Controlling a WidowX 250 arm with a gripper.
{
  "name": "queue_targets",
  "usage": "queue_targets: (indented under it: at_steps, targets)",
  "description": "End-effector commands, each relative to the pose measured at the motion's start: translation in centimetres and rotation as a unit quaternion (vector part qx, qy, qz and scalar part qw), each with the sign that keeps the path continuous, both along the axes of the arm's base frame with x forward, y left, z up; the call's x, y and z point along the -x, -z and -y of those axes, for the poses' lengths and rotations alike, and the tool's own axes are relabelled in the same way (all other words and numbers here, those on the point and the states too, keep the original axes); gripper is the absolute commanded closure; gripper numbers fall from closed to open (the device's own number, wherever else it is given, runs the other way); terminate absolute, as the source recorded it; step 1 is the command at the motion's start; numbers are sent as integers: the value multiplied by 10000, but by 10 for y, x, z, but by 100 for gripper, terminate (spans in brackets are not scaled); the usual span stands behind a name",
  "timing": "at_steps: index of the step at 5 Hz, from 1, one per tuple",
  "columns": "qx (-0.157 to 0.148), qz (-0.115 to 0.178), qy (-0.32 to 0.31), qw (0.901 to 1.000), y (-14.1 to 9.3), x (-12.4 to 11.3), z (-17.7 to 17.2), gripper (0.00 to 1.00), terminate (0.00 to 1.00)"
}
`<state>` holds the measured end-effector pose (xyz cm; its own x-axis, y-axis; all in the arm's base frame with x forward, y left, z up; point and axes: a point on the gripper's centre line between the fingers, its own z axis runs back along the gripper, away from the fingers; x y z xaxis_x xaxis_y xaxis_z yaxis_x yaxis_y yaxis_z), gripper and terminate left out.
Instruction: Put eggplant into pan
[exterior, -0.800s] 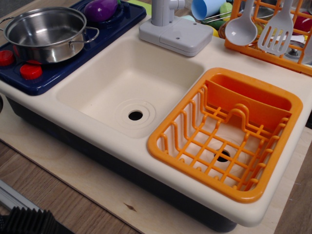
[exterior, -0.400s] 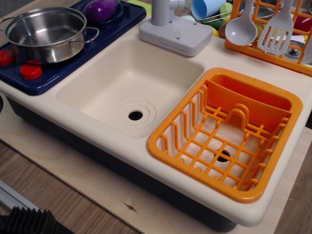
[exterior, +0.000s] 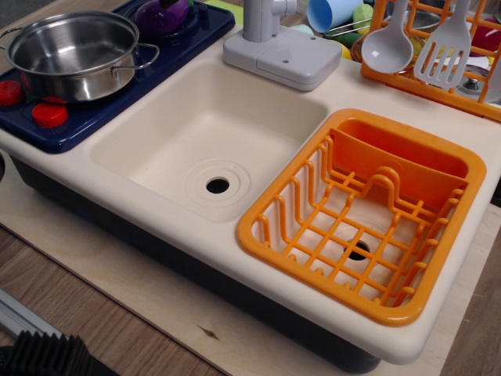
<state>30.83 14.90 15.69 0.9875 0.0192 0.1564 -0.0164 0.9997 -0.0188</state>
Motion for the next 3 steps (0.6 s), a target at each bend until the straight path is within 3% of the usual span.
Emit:
queue_targets:
  at_steps: [1, 3]
  targets:
    - [-7, 220, 25, 9998, -2, -14, -16, 0, 0]
    - [211, 198, 180, 9994, 15, -25, -19, 0, 0]
